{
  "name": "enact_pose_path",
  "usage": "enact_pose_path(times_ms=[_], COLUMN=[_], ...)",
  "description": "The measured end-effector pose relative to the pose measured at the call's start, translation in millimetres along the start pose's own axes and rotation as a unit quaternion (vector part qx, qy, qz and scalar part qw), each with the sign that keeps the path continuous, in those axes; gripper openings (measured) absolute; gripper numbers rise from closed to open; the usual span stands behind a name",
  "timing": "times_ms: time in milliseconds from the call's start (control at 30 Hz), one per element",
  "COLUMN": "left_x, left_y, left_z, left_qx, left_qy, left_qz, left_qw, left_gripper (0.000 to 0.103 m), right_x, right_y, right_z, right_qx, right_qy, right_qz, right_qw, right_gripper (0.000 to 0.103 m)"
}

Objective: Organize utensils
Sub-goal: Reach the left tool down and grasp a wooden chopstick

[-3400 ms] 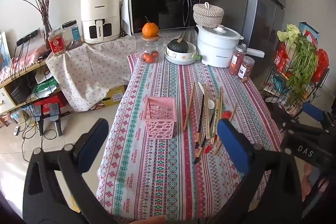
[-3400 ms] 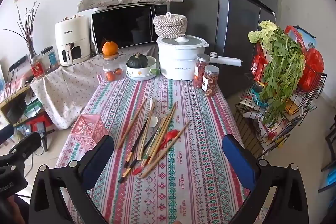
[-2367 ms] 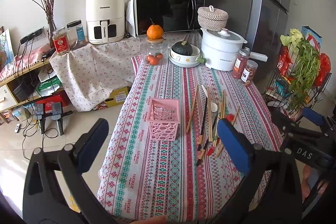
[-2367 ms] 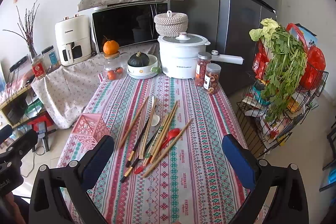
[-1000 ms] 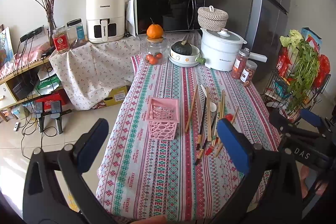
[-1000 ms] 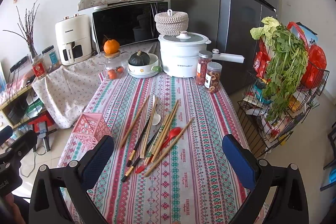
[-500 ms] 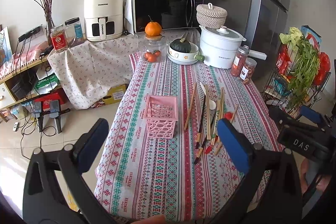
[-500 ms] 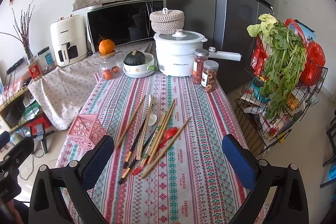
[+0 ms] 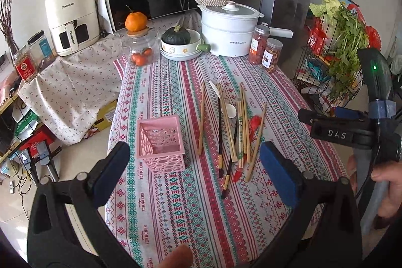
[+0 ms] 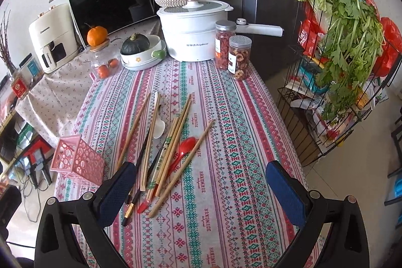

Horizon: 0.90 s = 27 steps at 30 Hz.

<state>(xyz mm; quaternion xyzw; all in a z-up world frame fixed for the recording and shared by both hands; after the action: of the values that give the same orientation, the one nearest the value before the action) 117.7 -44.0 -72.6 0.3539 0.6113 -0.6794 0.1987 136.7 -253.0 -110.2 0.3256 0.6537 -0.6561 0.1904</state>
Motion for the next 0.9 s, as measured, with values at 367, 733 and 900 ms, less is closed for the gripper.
enact_pose_path(times_ms=[367,733,900], left_x=[-36.7,-36.5,-30.2], left_y=[149.4,278.5,301.8], left_z=[15.6,20.6,16.0], left_qx=[0.019,0.0,-0.026], left_qy=[-0.02,-0.057,-0.047], left_qz=[-0.179,-0.245,-0.246], left_qw=[0.9835,0.9679,0.9678], left_gripper=[0.07,0.027,0.023], right_x=[-5.8,-5.1,-6.5], right_y=[91.5,152.1,165.6], right_z=[26.9,36.3,36.0], right_qx=[-0.036,-0.084,-0.095], right_qy=[0.045,0.104,0.114], right_qz=[-0.116,-0.172,-0.181], right_qw=[0.992,0.976,0.972], right_gripper=[0.103,0.094,0.089])
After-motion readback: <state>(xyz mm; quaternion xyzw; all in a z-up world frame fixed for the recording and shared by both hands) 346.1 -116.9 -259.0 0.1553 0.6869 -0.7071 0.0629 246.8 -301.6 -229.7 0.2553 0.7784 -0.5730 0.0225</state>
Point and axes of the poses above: each gripper's, at about its wrist camera, not at the fingertips, and y roughly the way its jaws point, z to its right, x to its underside, the point moved 7 cm from there along y, roughly the way its jaws point, and after that the axes turned 5 degrees about z, right-handed, at the moved point
